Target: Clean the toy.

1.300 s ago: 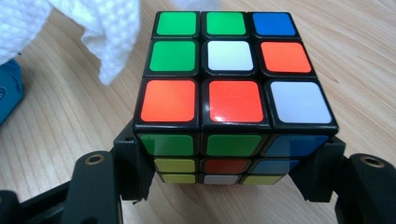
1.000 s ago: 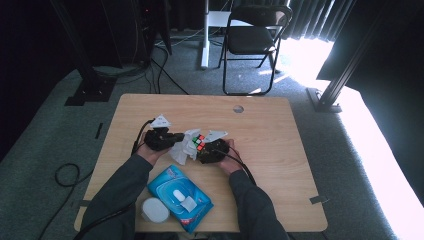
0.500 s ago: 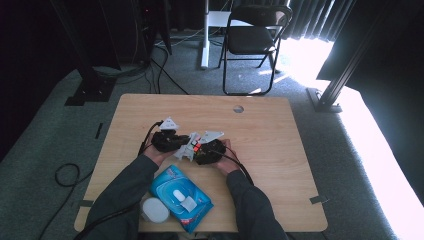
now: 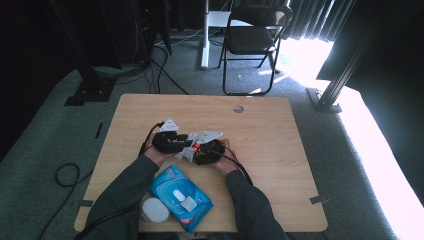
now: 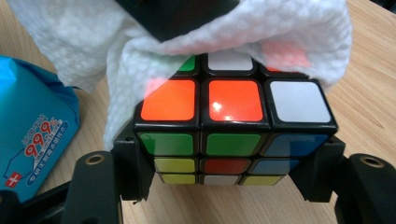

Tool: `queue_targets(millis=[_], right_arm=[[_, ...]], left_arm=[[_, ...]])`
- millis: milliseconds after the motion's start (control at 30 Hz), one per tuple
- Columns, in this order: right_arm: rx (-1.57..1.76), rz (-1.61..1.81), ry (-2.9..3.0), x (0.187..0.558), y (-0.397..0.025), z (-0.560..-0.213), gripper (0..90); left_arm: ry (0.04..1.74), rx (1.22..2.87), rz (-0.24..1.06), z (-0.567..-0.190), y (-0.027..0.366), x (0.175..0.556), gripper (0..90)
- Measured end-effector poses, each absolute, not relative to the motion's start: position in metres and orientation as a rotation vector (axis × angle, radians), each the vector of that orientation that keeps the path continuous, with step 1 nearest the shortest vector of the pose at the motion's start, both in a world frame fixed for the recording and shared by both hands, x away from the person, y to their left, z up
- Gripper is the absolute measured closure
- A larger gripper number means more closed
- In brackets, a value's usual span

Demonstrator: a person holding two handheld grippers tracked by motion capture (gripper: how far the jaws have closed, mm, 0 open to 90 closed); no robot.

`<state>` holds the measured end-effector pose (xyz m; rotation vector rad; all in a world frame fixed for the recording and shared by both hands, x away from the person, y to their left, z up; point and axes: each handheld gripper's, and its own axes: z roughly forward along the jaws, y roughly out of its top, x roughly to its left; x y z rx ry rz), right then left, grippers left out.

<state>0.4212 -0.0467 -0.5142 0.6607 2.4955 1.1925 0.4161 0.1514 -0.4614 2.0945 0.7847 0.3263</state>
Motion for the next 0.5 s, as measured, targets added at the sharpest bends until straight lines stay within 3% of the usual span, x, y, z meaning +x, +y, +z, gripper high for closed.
queue_targets(millis=[100, 167, 500], right_arm=[[0.66, 1.193, 2.498, 0.4207, -0.0451, -0.5146, 34.2], [0.662, 1.194, 2.499, 0.4206, -0.044, -0.5149, 34.2], [0.617, 1.214, 2.522, 0.4178, -0.0399, -0.5123, 34.3]], left_arm=[[0.788, 2.105, 0.349, -0.461, 0.1511, 0.416, 80.1], [0.784, 2.116, 0.371, -0.4607, 0.1496, 0.415, 83.0], [0.831, 2.099, 0.414, -0.4566, 0.1499, 0.4215, 85.7]])
